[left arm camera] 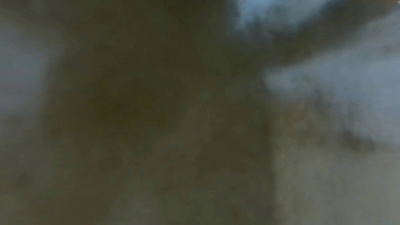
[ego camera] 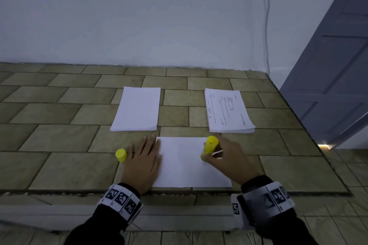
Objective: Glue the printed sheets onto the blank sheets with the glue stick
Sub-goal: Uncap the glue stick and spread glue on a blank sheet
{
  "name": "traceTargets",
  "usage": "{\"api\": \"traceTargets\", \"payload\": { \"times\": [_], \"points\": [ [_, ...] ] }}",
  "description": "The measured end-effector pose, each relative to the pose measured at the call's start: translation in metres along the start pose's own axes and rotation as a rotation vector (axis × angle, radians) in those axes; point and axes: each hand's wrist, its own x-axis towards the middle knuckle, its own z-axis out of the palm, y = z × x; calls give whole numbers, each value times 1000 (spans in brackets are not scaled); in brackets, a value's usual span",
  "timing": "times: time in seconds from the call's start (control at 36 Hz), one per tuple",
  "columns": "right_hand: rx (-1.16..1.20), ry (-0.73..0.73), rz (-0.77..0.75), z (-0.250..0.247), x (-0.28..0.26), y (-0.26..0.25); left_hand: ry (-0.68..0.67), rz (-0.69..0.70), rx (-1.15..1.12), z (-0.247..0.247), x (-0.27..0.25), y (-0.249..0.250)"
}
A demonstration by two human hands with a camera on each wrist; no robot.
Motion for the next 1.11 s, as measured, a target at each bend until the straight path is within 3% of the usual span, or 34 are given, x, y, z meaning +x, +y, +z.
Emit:
{"api": "traceTargets", "payload": {
  "times": [0.19, 0.39, 0.64, 0.92, 1.11],
  "points": [
    [-5, -270, -137, 55, 7, -37, -5, 8, 46, -1, 1, 0],
    [-57, -323, -184, 77, 10, -51, -53, 46, 88, -6, 2, -2],
    [-80, -299, -132, 56, 3, -35, -62, -24, 31, -5, 2, 3],
    [-31, -122, -65, -18, -26, 20, -75, -43, 37, -2, 1, 3],
    [-43, -61, -12, -30, -31, 26, -69, -40, 15, -2, -1, 2]
  ]
}}
